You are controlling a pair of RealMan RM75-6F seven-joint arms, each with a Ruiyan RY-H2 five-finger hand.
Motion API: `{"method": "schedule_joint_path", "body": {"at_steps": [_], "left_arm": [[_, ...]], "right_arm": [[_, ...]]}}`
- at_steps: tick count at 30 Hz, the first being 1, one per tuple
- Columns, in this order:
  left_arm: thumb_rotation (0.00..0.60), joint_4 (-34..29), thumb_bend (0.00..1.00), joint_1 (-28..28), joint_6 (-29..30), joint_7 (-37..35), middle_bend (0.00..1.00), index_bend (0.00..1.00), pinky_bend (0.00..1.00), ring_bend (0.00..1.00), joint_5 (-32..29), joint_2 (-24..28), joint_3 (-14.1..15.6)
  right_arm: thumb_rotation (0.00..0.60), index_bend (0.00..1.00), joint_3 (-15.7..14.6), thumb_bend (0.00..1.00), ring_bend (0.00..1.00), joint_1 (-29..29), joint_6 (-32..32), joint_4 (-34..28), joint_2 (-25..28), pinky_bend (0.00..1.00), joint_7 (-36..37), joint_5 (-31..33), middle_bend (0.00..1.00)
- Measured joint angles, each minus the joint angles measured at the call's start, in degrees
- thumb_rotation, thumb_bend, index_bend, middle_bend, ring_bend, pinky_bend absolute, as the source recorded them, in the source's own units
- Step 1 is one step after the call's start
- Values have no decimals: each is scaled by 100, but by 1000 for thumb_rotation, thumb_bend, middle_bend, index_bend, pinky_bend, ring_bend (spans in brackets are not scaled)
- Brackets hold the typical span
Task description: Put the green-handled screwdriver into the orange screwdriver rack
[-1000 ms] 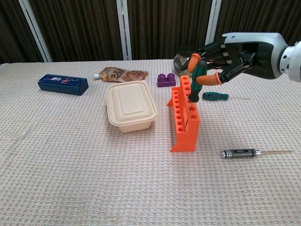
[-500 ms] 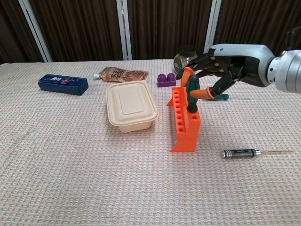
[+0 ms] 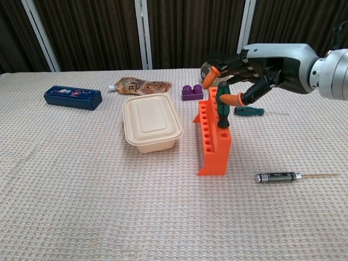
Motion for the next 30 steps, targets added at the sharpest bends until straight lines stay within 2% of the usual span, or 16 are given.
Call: {"method": "schedule_joint_path", "body": {"at_steps": [8,17,23,30], "left_arm": [[600,13,165,1,20,-43,0,58,0,0,4,9,-13],[600,23,166,-27,-18,10,0,58,0,0,-91,-33,-62],[600,70,166,3,78,166,0,59,0,0,-184,-116,-121],[600,91,163,68,201,193,0,59,0,0,-147,-137,-112]], "right_arm": [[600,317,65,404,0,-113,157,-148,183,0,87,-36,146],[600,310,177,404,0,-504,868,-312,629,0,63,-165,146],[600,309,108,410,0,-859,1705,-166,666,0,-717,-159,148],[600,235,-304,408,0,-1613,2976,297,528,0,-1685,-349,114]]}}
